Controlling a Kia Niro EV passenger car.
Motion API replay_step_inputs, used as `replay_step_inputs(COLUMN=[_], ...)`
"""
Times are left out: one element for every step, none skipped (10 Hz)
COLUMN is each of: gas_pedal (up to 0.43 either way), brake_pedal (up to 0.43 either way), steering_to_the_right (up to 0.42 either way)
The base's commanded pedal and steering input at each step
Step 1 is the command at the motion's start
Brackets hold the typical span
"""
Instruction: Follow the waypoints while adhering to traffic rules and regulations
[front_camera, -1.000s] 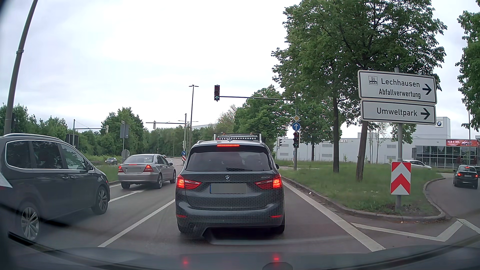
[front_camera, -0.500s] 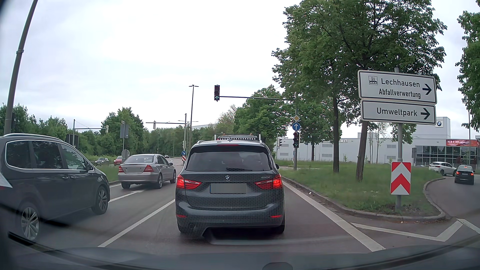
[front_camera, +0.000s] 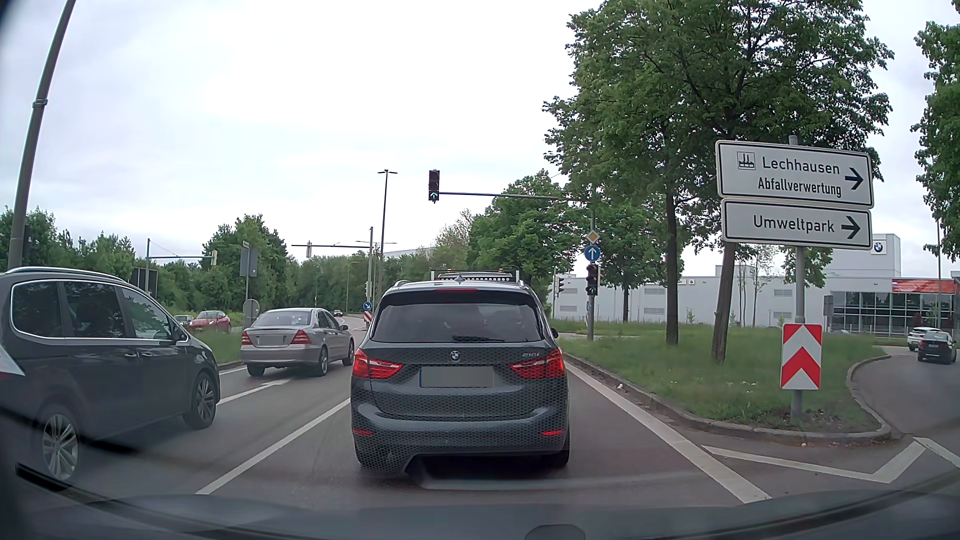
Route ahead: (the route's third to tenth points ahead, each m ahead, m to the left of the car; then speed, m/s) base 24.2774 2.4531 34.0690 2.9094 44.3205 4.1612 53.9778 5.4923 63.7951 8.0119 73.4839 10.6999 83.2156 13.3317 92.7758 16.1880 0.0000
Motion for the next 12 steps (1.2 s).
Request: replay_step_inputs(gas_pedal=[0.000, 0.000, 0.000, 0.000, 0.000, 0.000, 0.000, 0.000, 0.000, 0.000, 0.000, 0.000], brake_pedal=[0.238, 0.238, 0.238, 0.238, 0.238, 0.238, 0.238, 0.232, 0.201, 0.055, 0.000, 0.000], steering_to_the_right=[-0.011, -0.011, -0.011, -0.011, -0.011, -0.011, -0.011, -0.011, -0.011, -0.011, -0.011, -0.011])
